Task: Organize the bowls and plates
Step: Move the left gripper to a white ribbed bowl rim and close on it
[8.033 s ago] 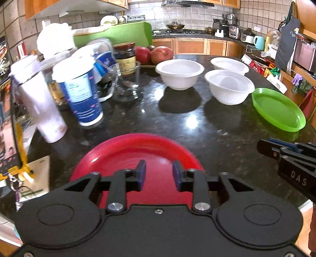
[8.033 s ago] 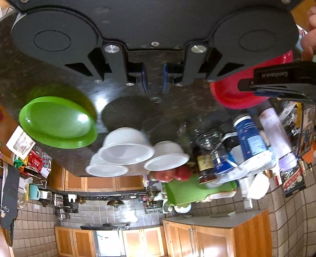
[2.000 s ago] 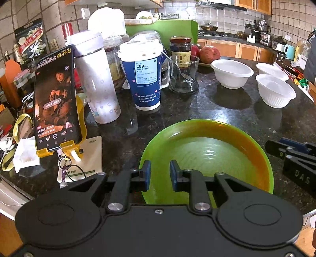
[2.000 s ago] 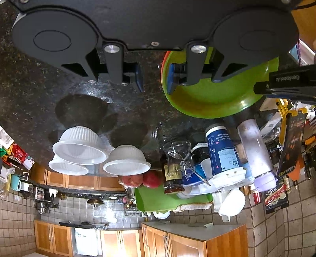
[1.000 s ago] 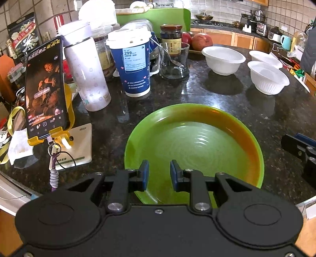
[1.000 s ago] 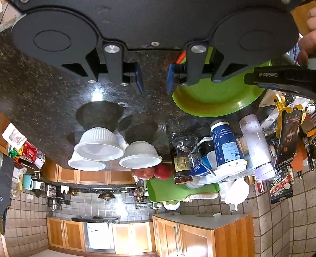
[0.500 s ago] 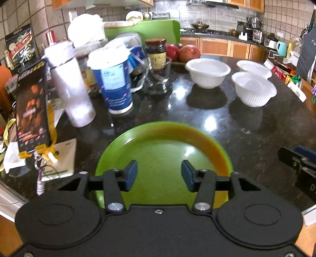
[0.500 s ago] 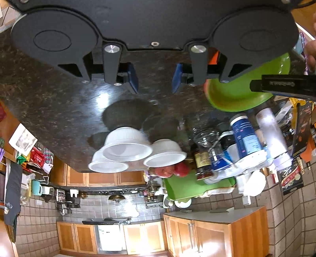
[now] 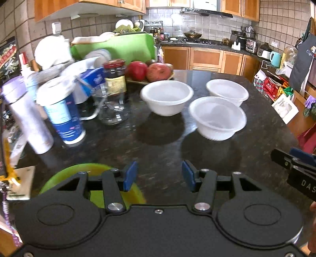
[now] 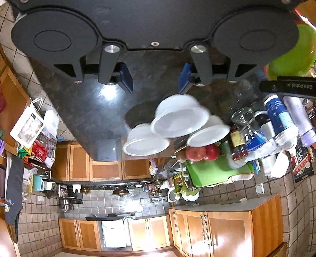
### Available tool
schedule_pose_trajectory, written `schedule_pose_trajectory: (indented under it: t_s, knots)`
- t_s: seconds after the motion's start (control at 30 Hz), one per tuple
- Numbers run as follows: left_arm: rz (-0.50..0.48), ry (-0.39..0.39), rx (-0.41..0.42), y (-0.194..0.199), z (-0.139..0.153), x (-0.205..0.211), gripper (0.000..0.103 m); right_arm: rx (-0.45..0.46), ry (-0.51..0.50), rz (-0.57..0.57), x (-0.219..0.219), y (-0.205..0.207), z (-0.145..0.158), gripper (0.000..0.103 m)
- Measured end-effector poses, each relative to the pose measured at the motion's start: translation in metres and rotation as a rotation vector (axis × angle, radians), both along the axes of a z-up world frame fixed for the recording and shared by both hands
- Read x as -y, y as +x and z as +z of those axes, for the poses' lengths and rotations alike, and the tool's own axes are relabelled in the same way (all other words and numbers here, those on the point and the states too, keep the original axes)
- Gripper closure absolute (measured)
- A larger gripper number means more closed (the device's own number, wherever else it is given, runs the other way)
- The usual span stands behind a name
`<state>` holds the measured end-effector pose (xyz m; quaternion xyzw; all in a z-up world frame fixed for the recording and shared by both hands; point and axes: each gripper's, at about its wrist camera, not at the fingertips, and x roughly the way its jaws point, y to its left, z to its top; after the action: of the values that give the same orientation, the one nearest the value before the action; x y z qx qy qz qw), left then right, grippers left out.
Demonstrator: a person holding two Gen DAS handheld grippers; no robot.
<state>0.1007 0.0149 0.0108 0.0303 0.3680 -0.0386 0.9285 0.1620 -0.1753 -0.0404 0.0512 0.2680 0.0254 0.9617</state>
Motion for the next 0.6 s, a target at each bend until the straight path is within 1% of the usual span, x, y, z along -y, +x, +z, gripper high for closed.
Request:
schedule_pose_trajectory:
  t_s: [0.17,0.23,0.3,0.37,0.5,0.6]
  knots:
    - [-0.002,-0.007,-0.018,0.022,-0.001,0.033,0.045,0.018,-0.013,0.046,0.029,0.026,0.004,0.050]
    - [0.016,0.000,-0.022,0.031,-0.004,0.042,0.045,0.018,-0.016,0.073,0.038,0.038,0.005,0.050]
    - [0.029,-0.010,-0.030,0.041,-0.006,0.049,0.045,0.007,-0.011,0.105,0.044,0.052,0.006,0.050]
    - [0.054,-0.013,-0.049,0.051,-0.008,0.053,0.045,-0.010,0.013,0.139,0.048,0.067,0.005,0.050]
    - [0.103,0.009,-0.091,0.071,-0.014,0.060,0.046,-0.084,0.072,0.195,0.050,0.096,-0.001,0.052]
    - [0.120,0.020,-0.124,0.083,-0.017,0.063,0.046,-0.130,0.114,0.221,0.048,0.115,-0.004,0.055]
